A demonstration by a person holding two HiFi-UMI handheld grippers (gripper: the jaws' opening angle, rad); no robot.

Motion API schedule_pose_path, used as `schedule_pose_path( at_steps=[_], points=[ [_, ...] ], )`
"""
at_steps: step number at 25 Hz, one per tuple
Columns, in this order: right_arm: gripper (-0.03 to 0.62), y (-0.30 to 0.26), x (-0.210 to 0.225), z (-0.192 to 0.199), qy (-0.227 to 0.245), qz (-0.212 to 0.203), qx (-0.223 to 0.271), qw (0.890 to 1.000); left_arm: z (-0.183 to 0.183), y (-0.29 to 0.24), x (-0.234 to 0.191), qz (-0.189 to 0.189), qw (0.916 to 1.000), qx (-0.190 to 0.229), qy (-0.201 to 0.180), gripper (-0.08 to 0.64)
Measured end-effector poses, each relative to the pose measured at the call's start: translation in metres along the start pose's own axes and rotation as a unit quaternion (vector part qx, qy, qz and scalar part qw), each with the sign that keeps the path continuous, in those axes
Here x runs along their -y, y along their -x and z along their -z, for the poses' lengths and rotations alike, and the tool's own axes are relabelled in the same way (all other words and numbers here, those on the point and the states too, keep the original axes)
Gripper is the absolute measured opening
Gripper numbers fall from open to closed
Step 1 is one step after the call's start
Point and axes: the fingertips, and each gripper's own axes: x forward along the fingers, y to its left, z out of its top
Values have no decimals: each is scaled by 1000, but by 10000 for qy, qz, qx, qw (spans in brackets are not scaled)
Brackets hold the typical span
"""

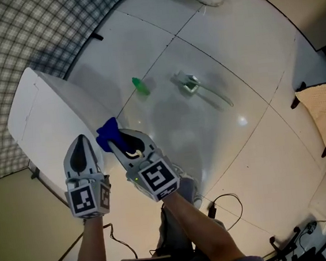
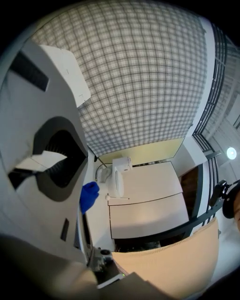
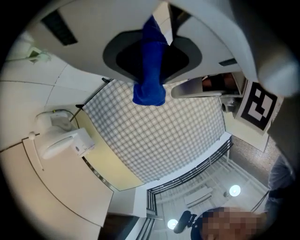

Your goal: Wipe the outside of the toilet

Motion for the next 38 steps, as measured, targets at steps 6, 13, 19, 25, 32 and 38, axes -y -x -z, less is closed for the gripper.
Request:
schedule_pose_path(
  at_steps=[6,13,19,25,32,38],
  points=[
    [100,31,-47,36,93,268,90,9996,25,67,-13,210,9997,35,-68,9],
    [100,27,-181,77,-192,1933,-134,9809,32,175,-108,1827,9820,-269,-401,9],
    [100,-9,-228,157,-147,2522,-160,9674,67,222,-179,2351,9700,203,-589,9],
    [100,-34,-246,242,-303,3020,118,9528,106,233,-192,3008,9475,654,-863,9],
    [100,-43,-346,341,-1259,2881,262,9489,145,270,-178,3393,9315,705,-1104,9],
    [100,-50,-369,360,-1479,2683,347,9513,161,285,-170,3466,9271,647,-1273,9]
  ],
)
